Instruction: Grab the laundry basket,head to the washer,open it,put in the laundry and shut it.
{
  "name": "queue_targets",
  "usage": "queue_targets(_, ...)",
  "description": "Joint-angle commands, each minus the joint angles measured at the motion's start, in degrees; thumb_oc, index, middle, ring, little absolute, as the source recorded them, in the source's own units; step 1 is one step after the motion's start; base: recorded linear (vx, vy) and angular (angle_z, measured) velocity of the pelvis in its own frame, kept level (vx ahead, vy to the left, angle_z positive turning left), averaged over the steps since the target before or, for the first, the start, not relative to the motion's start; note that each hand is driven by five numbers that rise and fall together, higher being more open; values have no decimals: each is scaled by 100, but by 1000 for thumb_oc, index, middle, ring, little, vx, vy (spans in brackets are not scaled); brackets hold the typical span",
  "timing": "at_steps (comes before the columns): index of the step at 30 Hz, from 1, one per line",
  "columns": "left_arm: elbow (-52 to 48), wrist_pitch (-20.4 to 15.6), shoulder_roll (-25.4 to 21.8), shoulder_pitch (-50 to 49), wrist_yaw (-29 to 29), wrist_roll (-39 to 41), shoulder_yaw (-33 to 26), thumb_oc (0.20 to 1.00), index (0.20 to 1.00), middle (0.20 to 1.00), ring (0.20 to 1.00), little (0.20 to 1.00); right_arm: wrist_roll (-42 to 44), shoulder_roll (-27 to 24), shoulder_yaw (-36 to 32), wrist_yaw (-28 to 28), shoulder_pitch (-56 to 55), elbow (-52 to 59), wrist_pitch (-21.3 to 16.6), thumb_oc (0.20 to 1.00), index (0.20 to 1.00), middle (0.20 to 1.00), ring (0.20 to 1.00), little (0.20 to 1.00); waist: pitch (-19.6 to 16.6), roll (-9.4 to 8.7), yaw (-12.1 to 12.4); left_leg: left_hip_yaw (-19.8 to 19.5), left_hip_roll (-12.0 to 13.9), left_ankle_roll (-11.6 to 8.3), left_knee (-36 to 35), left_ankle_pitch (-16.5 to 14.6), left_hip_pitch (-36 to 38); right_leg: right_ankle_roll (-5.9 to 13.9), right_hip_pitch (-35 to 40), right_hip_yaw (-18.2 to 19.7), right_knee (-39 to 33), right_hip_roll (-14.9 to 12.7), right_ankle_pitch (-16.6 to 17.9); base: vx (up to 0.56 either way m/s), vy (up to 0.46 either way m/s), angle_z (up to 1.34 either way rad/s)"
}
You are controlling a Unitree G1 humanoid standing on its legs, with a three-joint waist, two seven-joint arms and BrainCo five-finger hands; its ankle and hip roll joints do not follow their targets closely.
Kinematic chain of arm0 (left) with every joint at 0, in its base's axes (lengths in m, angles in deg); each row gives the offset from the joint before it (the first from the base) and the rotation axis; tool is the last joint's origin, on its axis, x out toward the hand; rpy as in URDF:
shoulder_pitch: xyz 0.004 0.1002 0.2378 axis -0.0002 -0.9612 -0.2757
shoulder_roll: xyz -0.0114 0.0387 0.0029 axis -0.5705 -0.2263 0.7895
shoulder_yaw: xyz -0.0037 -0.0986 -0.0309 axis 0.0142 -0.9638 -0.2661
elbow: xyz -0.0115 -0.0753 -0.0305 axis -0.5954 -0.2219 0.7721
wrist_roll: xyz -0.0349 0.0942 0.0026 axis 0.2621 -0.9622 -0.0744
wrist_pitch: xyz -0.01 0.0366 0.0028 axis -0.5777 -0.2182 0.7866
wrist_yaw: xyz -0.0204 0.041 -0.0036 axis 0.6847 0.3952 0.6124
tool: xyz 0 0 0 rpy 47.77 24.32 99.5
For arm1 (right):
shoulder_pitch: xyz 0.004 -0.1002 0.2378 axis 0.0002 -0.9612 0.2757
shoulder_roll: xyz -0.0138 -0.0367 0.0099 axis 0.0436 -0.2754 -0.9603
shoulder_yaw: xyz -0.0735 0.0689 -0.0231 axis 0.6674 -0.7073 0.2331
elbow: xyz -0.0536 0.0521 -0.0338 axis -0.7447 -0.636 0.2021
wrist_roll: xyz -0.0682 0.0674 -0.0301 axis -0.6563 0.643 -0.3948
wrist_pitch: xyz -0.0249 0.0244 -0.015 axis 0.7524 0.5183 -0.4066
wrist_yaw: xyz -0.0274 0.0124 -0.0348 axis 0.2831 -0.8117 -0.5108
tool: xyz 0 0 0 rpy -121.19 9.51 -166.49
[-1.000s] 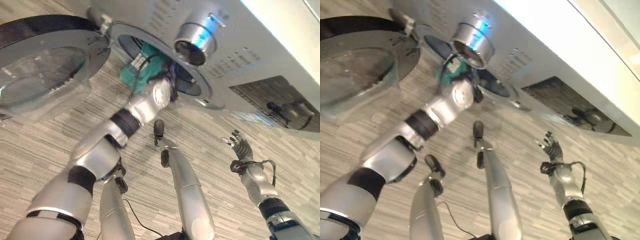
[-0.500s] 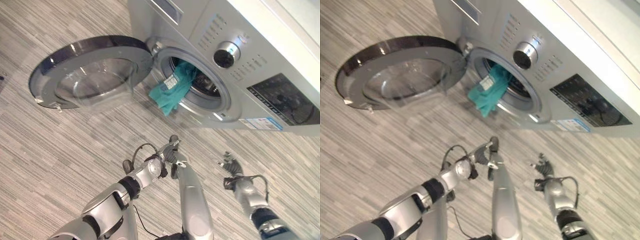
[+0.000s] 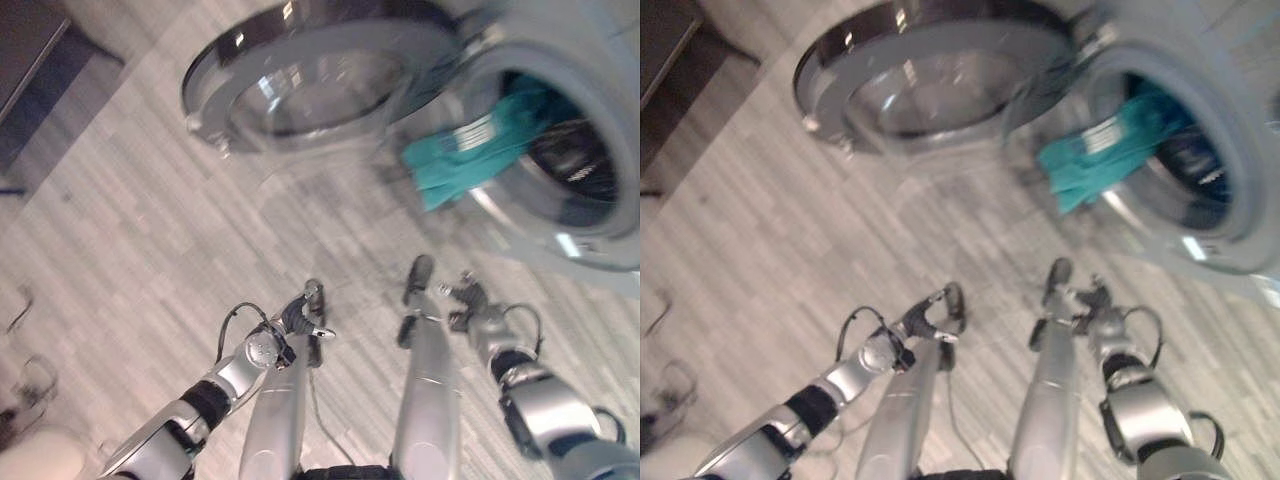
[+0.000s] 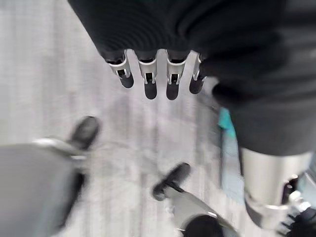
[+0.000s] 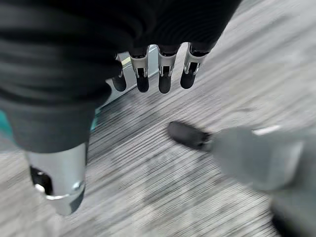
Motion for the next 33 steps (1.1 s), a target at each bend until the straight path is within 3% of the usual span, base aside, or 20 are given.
queue_targets(1,-782,-363,-86,-647,-364,341,-109,1000,1000,1000,1000,1000,-47,-332,81,-141,-114,-449,17,1000,1000,1000,1000,1000,-330,133,85,50,-191,154,847,-1375,-133,157,-310,470,-964,178,575,-3,81,16)
queue_targets(9,-1526,-429,-422,-1065,-527,838,-488,1000,1000,1000,1000,1000,-175,-742,14,-301,468,-863,96,1000,1000,1000,1000,1000,-361,441,407,24,-330,177,809,-1258,-547,188,-765,503,-736,34,520,4,16,9)
queue_targets(16,-1804,-366,-486,-1225,-598,1202,-802,1000,1000,1000,1000,1000,401,-1136,-523,-237,375,-1215,149,1000,1000,1000,1000,1000,-398,596,446,35,-349,184,673,-1198,-712,212,-1056,587,-607,35,462,32,16,5)
queue_targets(33,-2343,-538,-503,-1291,-535,1823,-870,1000,1000,1000,1000,1000,1018,-1775,-267,-319,1841,-1245,-110,1000,1000,1000,1000,1000,-333,1011,743,-9,-268,78,326,-925,-1042,223,-1742,673,-229,100,235,8,-8,-2)
